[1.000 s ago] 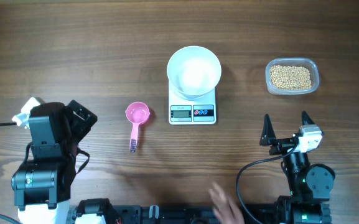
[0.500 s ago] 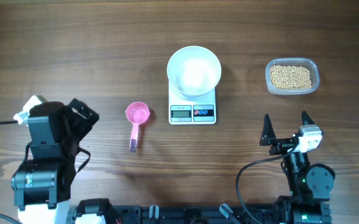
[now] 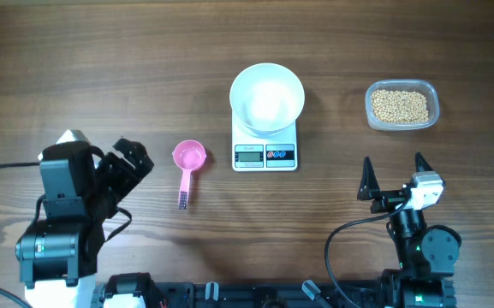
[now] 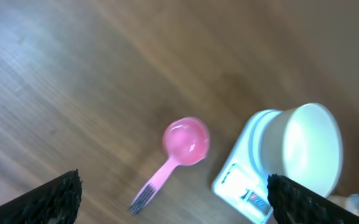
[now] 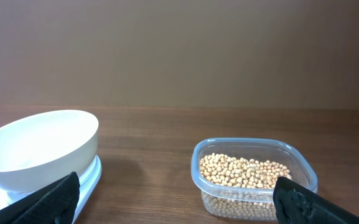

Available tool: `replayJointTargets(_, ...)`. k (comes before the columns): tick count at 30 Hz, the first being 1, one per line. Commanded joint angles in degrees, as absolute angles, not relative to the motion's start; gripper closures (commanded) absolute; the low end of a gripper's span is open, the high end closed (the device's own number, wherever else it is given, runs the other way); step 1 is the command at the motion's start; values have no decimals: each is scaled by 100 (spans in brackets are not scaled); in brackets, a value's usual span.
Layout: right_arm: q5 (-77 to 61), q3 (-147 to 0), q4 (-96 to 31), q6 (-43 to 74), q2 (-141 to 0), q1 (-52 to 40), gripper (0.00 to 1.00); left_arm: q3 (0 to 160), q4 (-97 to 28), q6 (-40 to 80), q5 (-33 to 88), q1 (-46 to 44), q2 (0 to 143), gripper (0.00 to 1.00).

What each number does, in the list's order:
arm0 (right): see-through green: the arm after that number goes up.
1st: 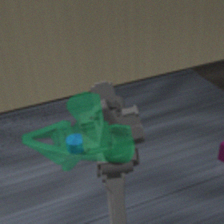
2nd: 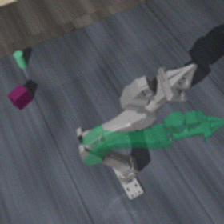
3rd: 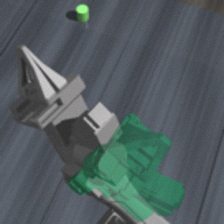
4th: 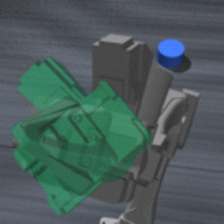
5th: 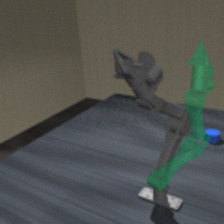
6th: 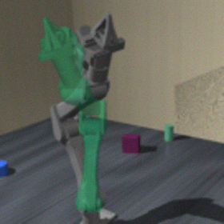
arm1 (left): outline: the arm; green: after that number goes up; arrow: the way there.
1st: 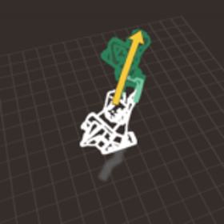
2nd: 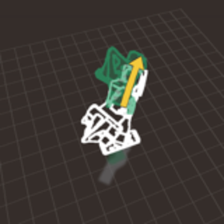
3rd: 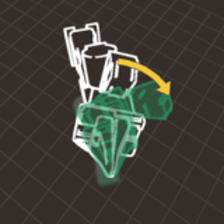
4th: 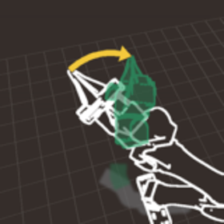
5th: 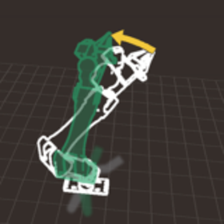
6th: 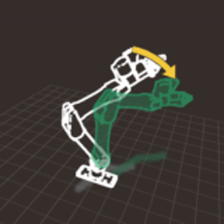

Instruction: Scoop item into bowl and weigh 150g on scale

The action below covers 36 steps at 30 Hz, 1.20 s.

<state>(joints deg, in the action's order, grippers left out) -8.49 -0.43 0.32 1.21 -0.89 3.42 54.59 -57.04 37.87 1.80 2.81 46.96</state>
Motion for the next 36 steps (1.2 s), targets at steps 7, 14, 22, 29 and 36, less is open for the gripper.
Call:
replayJointTargets(7, -786, -30, 58, 152, -43, 307, 0, 5474, -5854, 3800, 132, 318, 5472, 0)
replayJointTargets(14, -786, -30, 58, 154, -43, 307, 1, 5474, -5808, 3771, 550, 318, 6639, 1)
replayJointTargets(22, -786, -30, 58, 150, -43, 307, 0, 5474, -5568, 2779, 1693, 318, 7714, 2)
replayJointTargets(29, -786, -30, 58, 156, -43, 307, 0, 5269, -5398, 2265, 2147, 318, 8071, 3)
replayJointTargets(36, -786, -30, 58, 152, -43, 307, 0, 4950, -4923, 2095, 2220, 318, 8079, 6)
